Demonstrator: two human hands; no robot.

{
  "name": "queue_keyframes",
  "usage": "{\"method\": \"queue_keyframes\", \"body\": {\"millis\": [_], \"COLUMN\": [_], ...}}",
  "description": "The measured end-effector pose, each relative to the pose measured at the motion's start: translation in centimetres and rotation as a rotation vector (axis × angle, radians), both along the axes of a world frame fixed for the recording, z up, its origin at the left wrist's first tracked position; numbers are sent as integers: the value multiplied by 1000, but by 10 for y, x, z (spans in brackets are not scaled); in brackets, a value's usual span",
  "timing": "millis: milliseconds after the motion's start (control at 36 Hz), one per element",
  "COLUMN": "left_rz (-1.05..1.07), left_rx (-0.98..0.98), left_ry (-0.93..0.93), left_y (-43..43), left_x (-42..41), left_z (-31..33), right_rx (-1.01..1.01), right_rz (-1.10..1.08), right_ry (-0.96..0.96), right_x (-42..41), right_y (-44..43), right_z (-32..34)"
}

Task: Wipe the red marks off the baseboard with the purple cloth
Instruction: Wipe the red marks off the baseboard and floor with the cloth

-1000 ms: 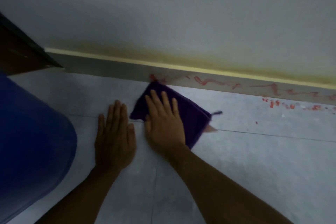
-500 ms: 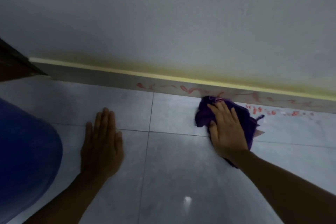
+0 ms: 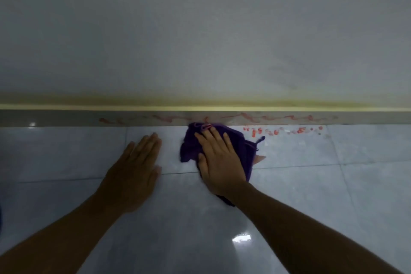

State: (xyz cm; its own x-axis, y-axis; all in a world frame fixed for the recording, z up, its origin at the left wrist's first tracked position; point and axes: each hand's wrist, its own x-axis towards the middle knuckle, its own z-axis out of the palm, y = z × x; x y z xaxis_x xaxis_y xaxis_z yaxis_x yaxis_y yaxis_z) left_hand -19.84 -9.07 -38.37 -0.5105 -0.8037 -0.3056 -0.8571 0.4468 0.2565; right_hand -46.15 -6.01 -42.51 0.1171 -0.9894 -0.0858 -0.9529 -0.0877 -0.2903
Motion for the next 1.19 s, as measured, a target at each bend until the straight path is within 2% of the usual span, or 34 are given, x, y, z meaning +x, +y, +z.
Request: {"method": "queue_keyframes", "body": {"millis": [83,194,306,361,500,556,611,722,778,889,1000,1083,1194], "left_rz": [201,271,274,274,285,284,284,269,260,281,283,274,256], "left_rx": [35,-39,-123,-143,-177,-177,-172,-165,-171,-202,-231,-239,-235], "left_ry": [73,31,20,20,3,-6,-19,-46,-32,-7,6,5,-8], "left_y": [16,38,43,44,46,45,44,43,43,46,46,46,45], "left_x": [-51,-82,-85,-85,-90,-90,-92,-90,-87,-90,-91,-90,-89], "left_z": [-13,-25,-31,-34,-39,-39,-40,-40,-40,-39,-39,-40,-41], "right_rx": [-21,-35,-83,-83,-55,-64,-68,-32,-29,-29,-55,-69,-31], "right_rz": [15,-54,-381,-544,-822,-725,-514,-129,-144,-543,-701,-622,-236], "right_ry": [-44,-65,-70,-31,-3,-9,-17,-44,-26,34,62,17,-44], "right_x": [-7,-67,-161,-180,-116,-73,-46,-80,-124,-196,-175,-122,-47], "right_y": [1,15,35,38,14,11,16,28,38,50,53,65,50], "right_z": [-3,1,11,12,10,8,4,5,7,12,7,3,0]}}
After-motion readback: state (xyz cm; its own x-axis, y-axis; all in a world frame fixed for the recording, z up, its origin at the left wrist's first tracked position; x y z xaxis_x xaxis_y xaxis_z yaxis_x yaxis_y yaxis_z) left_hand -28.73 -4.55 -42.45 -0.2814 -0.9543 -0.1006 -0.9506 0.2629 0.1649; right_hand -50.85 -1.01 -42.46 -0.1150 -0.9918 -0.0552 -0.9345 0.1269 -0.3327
